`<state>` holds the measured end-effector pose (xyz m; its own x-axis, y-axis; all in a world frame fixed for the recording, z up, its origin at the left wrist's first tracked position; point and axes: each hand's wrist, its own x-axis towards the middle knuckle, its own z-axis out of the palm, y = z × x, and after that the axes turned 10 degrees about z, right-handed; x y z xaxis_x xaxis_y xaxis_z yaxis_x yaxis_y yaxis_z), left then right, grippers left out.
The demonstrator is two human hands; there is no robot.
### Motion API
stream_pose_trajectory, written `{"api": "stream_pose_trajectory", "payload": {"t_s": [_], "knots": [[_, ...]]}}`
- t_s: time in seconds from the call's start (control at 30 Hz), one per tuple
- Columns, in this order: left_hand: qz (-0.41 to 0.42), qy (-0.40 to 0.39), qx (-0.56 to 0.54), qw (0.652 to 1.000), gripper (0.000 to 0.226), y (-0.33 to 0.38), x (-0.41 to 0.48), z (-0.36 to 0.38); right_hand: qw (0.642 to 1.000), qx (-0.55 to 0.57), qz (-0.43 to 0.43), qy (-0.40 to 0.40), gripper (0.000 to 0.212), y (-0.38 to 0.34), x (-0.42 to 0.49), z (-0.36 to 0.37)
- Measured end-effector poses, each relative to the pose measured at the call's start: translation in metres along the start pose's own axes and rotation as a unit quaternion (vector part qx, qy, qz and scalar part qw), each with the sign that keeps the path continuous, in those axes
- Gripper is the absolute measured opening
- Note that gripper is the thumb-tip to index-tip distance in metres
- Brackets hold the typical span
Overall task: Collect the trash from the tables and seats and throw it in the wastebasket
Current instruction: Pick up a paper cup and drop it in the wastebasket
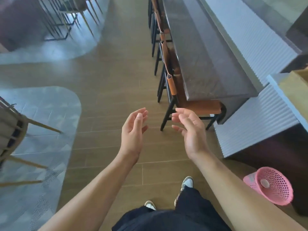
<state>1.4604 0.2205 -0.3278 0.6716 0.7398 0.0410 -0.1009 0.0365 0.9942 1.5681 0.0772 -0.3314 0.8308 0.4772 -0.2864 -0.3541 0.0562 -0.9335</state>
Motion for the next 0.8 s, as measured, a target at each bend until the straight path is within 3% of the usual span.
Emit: {"api": "stream_pose_trajectory", "payload": {"t_s": [0.47,0.8], "knots": [[0.044,0.168,-0.025,0.984,0.029,0.035,0.187,-0.046,0.989,-0.002,0.013,-0.15,0.022,-0.05,0.205,0.133],[0.078,0.215,-0.031,0.973,0.029,0.045,0.322,-0.041,0.977,-0.044,0.011,-0.208,0.029,-0.111,0.344,0.194]]}}
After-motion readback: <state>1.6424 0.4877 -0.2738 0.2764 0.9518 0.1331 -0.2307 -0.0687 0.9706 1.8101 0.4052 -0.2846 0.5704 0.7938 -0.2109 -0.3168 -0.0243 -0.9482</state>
